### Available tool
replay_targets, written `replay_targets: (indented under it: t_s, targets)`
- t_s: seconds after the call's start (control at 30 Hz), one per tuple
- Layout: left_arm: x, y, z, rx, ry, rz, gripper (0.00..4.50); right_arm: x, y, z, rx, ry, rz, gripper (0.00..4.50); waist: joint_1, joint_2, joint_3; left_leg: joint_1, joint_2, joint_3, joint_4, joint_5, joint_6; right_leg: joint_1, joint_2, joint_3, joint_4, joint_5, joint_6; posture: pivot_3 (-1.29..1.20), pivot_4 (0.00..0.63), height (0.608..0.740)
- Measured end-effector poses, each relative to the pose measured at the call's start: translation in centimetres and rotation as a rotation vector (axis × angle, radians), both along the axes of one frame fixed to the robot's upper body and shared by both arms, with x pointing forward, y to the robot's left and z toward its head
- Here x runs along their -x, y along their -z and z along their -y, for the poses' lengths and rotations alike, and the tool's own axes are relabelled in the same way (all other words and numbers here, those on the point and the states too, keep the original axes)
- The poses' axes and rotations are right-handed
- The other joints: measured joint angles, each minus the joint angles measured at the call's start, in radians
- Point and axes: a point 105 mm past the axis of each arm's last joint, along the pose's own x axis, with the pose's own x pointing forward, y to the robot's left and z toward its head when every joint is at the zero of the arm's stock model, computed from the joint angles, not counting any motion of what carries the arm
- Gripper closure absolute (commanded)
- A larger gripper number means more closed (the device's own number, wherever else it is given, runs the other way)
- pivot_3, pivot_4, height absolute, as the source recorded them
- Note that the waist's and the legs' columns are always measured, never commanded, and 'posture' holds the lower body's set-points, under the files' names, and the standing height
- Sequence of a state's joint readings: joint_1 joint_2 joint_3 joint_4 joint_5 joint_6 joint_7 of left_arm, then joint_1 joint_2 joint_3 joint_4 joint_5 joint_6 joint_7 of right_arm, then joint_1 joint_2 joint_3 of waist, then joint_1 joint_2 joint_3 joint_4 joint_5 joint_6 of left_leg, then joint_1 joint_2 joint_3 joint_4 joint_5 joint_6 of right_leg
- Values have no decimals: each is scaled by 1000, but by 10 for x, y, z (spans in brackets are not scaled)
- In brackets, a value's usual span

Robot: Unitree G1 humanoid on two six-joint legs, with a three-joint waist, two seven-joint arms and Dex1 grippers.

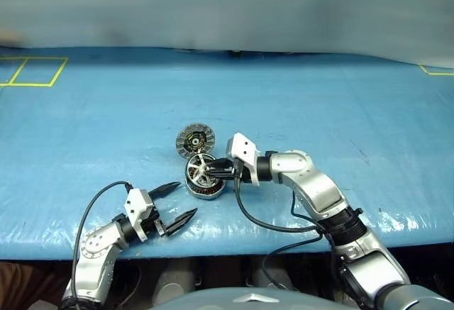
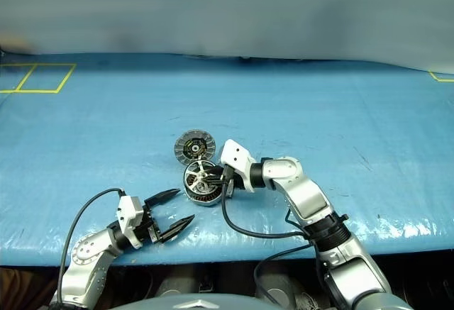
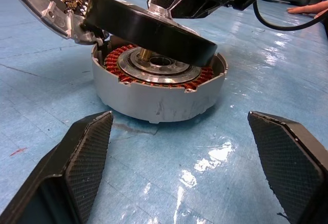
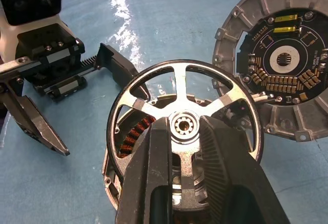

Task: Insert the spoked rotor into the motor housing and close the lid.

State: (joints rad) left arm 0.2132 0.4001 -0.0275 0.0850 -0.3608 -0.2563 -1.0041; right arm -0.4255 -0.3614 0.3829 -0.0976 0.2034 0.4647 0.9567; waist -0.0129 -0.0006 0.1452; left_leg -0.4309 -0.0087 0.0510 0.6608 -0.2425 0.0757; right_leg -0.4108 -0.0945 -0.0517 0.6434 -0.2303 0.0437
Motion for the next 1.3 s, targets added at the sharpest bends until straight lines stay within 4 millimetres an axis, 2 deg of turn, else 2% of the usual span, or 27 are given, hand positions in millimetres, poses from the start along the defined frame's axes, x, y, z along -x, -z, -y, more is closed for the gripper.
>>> replay_targets:
  t_s: [0.23, 1.03, 1.27, 1.3]
  targets:
    - [0, -1, 0, 2, 3, 9, 0, 7, -11, 0, -4, -38, 29, 4067, 0, 0, 0, 0, 0, 0, 0, 0, 0, 0, 0, 0, 0, 0, 0, 0, 150, 740]
    - [0, 0, 0, 6, 2, 11, 0, 1, 6, 6, 106, -18, 66, 4067, 1, 0, 0, 0, 0, 0, 0, 0, 0, 0, 0, 0, 0, 0, 0, 0, 150, 740]
    - [0, 0, -1, 6, -1, 11, 0, 1, 6, 5, 99, -15, 63, 1768, 1, 0, 0, 0, 0, 0, 0, 0, 0, 0, 0, 0, 0, 0, 0, 0, 150, 740]
    - [0, 0, -1, 6, -1, 11, 0, 1, 6, 4, 95, -17, 62, 1768, 1, 0, 0, 0, 0, 0, 0, 0, 0, 0, 0, 0, 0, 0, 0, 0, 150, 740]
